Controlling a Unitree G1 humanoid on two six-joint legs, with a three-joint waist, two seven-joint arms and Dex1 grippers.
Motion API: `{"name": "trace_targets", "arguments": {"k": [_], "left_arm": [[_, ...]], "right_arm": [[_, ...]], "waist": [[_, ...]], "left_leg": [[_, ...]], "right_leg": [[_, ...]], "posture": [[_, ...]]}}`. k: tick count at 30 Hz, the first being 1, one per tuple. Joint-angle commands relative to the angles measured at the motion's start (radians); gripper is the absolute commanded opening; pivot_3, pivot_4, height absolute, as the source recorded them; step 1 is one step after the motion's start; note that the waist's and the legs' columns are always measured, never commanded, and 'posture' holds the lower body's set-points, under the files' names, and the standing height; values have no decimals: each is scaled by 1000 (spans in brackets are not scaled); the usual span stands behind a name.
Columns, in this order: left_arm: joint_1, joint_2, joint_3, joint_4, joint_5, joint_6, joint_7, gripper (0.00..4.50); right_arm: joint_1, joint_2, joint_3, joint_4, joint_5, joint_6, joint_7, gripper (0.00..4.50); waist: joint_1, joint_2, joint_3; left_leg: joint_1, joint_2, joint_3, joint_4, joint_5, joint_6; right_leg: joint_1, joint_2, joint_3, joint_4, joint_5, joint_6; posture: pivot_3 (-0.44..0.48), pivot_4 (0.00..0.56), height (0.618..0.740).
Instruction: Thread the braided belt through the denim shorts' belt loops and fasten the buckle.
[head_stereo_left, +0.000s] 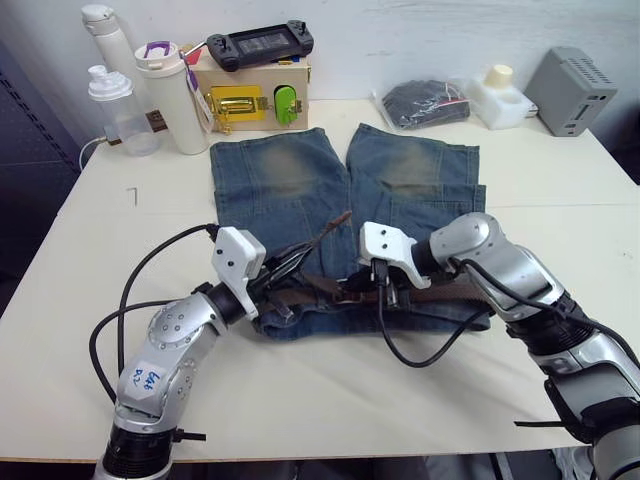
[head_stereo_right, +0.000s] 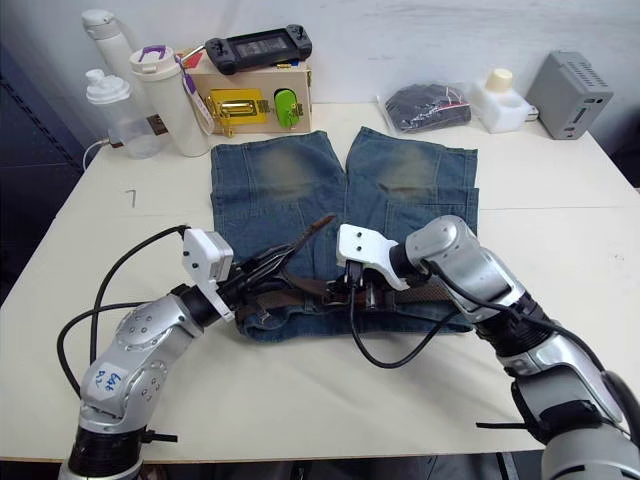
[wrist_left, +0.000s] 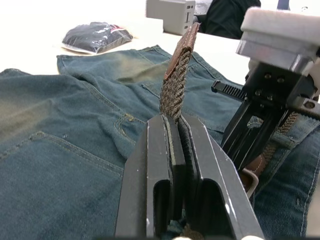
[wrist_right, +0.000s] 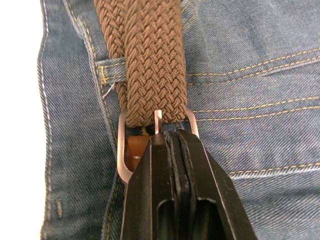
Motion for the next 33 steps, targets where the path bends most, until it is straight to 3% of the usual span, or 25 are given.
{"name": "trace_targets", "arguments": {"k": [1, 17, 22, 26, 33], "left_arm": [[-17, 0, 2, -15, 2, -24, -1, 0], [-63, -1, -14, 17, 9, -35, -16, 0], [-46, 5, -10, 11, 7, -33, -23, 0], [-23, 10, -8, 7, 10, -35, -28, 0], [-21, 9, -9, 6, 10, -35, -27, 0]], "right_arm": [[28, 16, 88, -11, -56, -14, 18, 45], [91, 31, 165, -43, -185, -11, 41, 45], [62, 38, 88, -43, -170, 6, 28, 45], [19, 36, -5, -62, -120, 26, 31, 45], [-22, 23, -42, -86, -77, 37, 58, 45]], "waist": [[-1, 0, 0], [0, -3, -2], [1, -3, -3], [1, -3, -2], [2, -3, 1]], "left_leg": [[0, 0, 0, 0, 0, 0], [5, 0, 0, -2, 0, 0], [18, 1, 1, -11, 0, -1], [18, 1, 1, -13, 0, -1], [17, 1, 1, -13, 1, -1]], "right_leg": [[0, 0, 0, 0, 0, 0], [3, 0, 0, 0, 0, 0], [15, 0, 0, -9, 0, 0], [15, 1, 0, -10, 0, 0], [15, 1, 0, -11, 0, 0]], "posture": [[0, 150, 645], [0, 150, 645], [0, 150, 645], [0, 150, 645], [0, 150, 645]]}}
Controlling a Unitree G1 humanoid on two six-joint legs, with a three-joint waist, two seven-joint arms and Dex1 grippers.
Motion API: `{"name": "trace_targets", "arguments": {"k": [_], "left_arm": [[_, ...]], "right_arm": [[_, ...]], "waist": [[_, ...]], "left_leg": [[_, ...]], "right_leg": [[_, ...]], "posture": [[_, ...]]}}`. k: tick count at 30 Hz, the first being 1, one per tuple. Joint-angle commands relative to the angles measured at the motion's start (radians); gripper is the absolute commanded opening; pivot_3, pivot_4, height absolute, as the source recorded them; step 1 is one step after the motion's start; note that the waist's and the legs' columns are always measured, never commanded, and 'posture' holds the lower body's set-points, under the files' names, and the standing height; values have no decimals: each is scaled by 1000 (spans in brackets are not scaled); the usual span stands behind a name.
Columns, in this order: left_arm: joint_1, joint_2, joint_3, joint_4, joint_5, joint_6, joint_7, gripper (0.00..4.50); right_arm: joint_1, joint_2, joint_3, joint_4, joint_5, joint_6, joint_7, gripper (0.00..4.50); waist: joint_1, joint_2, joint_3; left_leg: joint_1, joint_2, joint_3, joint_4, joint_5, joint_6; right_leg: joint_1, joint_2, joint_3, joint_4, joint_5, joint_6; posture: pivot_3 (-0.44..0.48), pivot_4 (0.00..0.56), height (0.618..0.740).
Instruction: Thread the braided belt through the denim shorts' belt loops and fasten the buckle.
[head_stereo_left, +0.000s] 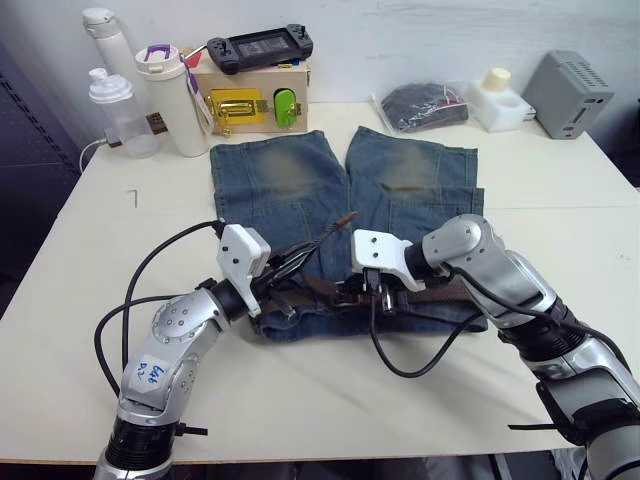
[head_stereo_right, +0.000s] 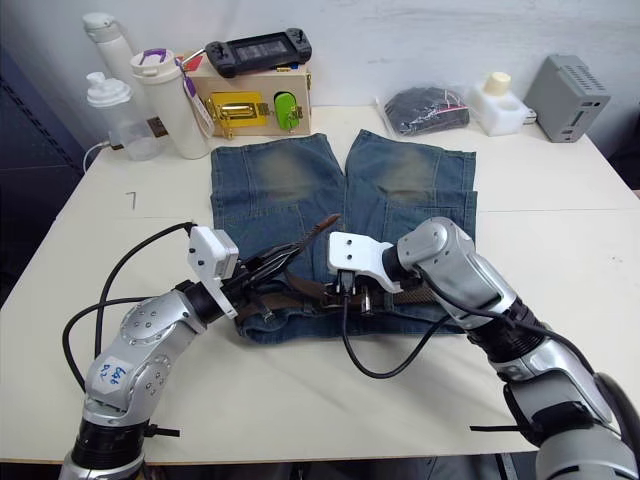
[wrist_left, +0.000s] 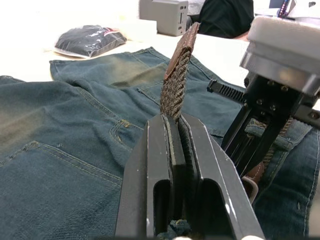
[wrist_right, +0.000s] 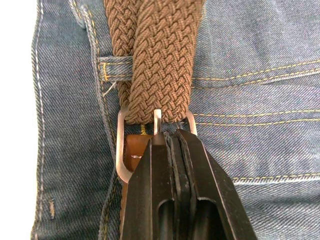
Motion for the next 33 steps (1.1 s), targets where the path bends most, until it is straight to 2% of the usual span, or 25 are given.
{"name": "trace_targets", "arguments": {"k": [1, 17, 33], "left_arm": [[2, 2, 7, -26, 0, -24, -1, 0], [9, 6, 11, -35, 0, -24, 1, 0], [-11, 0, 4, -13, 9, -38, 3, 0]], "right_arm": [[-27, -5, -20, -26, 32, 5, 22, 45], [-6, 11, 12, -8, 13, -14, -9, 45], [36, 16, 129, -9, -58, -33, 13, 45]], "waist": [[0, 0, 0], [-1, 0, 2], [-2, 0, 2]], "left_leg": [[0, 0, 0, 0, 0, 0], [0, 0, 0, -2, 0, 0], [1, 1, 0, -3, 0, 0]], "right_leg": [[0, 0, 0, 0, 0, 0], [0, 0, 0, -4, 0, 0], [1, 1, -1, -4, 0, 0]], "posture": [[0, 150, 645], [0, 150, 645], [0, 150, 645]]}}
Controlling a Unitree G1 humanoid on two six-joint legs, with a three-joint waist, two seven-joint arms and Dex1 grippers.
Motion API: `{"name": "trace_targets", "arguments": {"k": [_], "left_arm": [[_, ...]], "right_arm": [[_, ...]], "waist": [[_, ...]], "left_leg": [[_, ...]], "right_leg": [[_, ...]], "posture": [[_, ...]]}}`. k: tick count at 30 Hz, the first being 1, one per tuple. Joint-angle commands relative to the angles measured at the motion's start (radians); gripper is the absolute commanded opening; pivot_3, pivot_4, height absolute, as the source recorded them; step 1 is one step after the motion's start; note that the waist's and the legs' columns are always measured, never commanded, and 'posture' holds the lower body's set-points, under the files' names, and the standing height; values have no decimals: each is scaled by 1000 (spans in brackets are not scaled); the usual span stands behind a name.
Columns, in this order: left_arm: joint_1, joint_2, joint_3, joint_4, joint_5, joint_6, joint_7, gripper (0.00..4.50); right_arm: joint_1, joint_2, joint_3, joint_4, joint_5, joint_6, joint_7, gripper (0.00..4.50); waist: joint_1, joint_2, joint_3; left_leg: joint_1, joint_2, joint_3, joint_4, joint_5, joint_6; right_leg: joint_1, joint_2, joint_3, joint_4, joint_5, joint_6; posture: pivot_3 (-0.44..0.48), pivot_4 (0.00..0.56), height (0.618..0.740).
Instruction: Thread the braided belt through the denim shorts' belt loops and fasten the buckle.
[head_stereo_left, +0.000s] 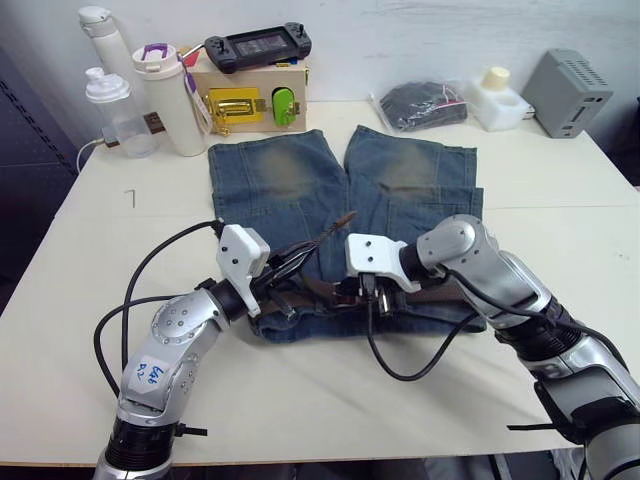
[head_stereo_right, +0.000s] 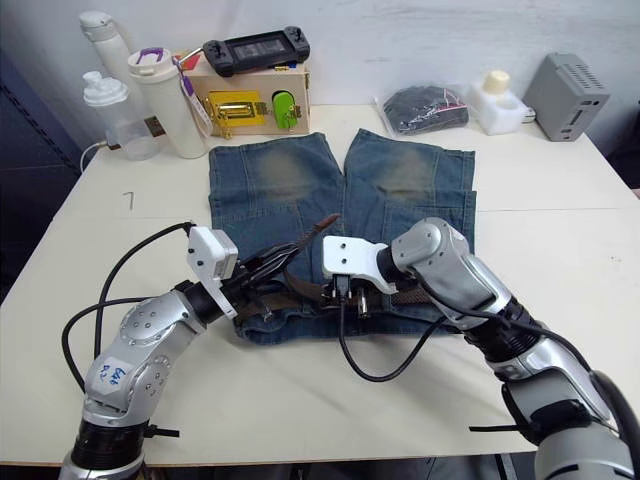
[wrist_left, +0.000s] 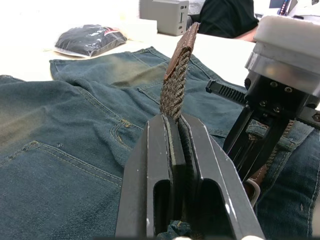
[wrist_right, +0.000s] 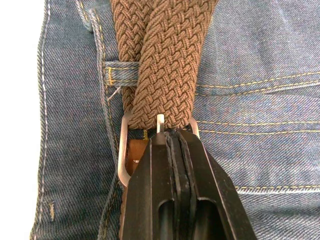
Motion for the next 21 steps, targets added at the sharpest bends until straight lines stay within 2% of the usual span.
{"name": "trace_targets", "arguments": {"k": [1, 14, 21], "left_arm": [[-17, -1, 4, -9, 6, -28, 0, 0], [-16, -1, 4, -3, 7, -31, -4, 0], [-19, -1, 4, -2, 8, -33, -1, 0]], "right_arm": [[41, 4, 87, -6, -25, 3, 22, 45], [4, -1, 17, -31, 2, 33, 40, 45], [21, 3, 43, -68, 0, 39, 44, 45]], "waist": [[0, 0, 0], [1, 0, 0], [0, 0, 0]], "left_leg": [[0, 0, 0, 0, 0, 0], [0, 0, 0, 0, 0, 0], [0, 0, 0, -1, 0, 0]], "right_leg": [[0, 0, 0, 0, 0, 0], [0, 0, 0, 0, 0, 0], [0, 0, 0, -1, 0, 0]], "posture": [[0, 150, 645], [0, 150, 645], [0, 150, 645]]}}
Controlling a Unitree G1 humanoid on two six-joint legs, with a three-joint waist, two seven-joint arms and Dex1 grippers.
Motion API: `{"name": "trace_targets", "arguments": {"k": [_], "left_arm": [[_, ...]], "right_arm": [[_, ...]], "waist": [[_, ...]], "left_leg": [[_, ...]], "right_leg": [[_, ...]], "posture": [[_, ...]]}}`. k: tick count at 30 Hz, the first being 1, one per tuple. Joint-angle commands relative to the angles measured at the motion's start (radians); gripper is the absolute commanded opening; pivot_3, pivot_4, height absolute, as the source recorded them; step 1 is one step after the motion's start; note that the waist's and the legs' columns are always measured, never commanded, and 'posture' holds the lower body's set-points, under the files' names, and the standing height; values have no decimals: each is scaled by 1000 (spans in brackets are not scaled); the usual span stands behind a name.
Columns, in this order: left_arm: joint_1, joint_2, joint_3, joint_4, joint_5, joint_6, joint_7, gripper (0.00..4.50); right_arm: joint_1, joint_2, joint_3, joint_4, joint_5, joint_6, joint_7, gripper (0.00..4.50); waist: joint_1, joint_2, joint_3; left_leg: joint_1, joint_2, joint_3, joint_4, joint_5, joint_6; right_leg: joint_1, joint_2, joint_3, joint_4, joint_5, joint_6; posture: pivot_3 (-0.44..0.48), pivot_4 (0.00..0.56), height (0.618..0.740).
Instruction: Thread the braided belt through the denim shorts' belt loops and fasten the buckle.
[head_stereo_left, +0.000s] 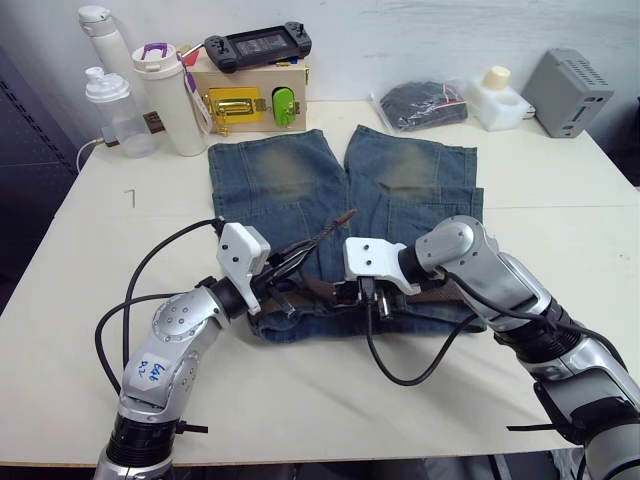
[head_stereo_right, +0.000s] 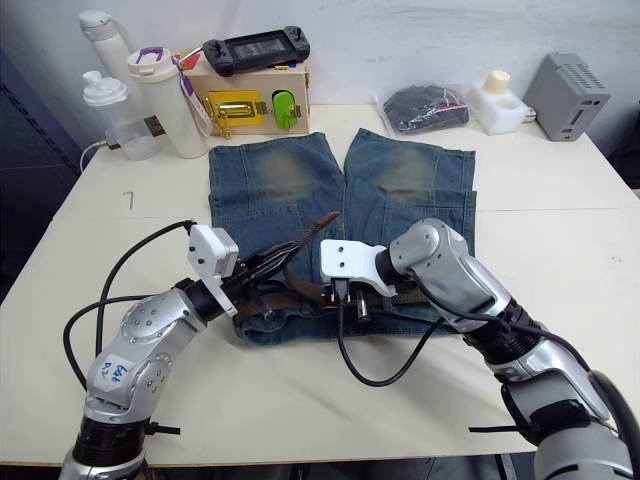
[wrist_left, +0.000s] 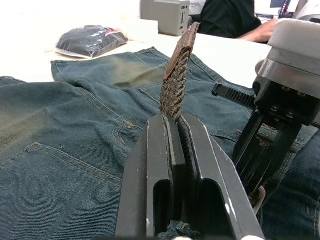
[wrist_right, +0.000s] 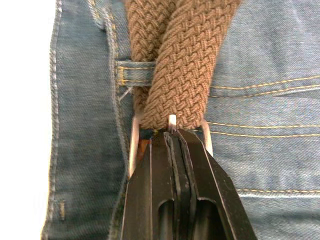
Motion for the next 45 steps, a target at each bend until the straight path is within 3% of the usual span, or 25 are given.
{"name": "trace_targets", "arguments": {"k": [1, 11, 19, 28, 38, 45], "left_arm": [[-9, -1, 5, -18, 4, -24, 1, 0], [-14, 0, 5, -22, 2, -20, 1, 0], [-65, -3, -13, 1, -3, -23, -22, 0], [-193, 48, -19, 93, -15, -56, -160, 0], [-512, 132, -53, 429, 0, -204, -480, 0], [-723, 75, -89, 583, 13, -269, -601, 0]], "right_arm": [[24, 5, 54, -36, 2, 7, 14, 45], [11, 43, 99, 66, -66, -35, -30, 45], [-51, 59, 223, 181, -106, -53, 94, 45], [-106, 154, 297, 302, -175, -93, 144, 45], [-11, 258, 370, 331, -271, -130, 133, 45], [21, 292, 370, 358, -312, -150, 144, 45]], "waist": [[0, 0, 0], [-6, 0, 0], [-20, -1, -1], [-26, -3, -3], [-41, -6, -16], [-53, -5, -25]], "left_leg": [[0, 0, 0, 0, 0, 0], [1, 2, 0, 0, 0, -1], [1, 3, 0, -1, 1, -2], [16, 4, 0, -8, 1, -3], [33, 16, 0, -23, 0, -12], [36, 16, 0, -29, 0, -13]], "right_leg": [[0, 0, 0, 0, 0, 0], [0, 1, 0, 0, 0, 0], [0, 3, 0, 0, 0, 0], [13, 3, -1, -3, 0, 0], [20, 15, -1, -13, 0, 0], [19, 16, -1, -15, 0, 0]], "posture": [[0, 150, 645], [0, 150, 645], [0, 150, 645], [0, 150, 645], [0, 150, 645], [0, 150, 645]]}}
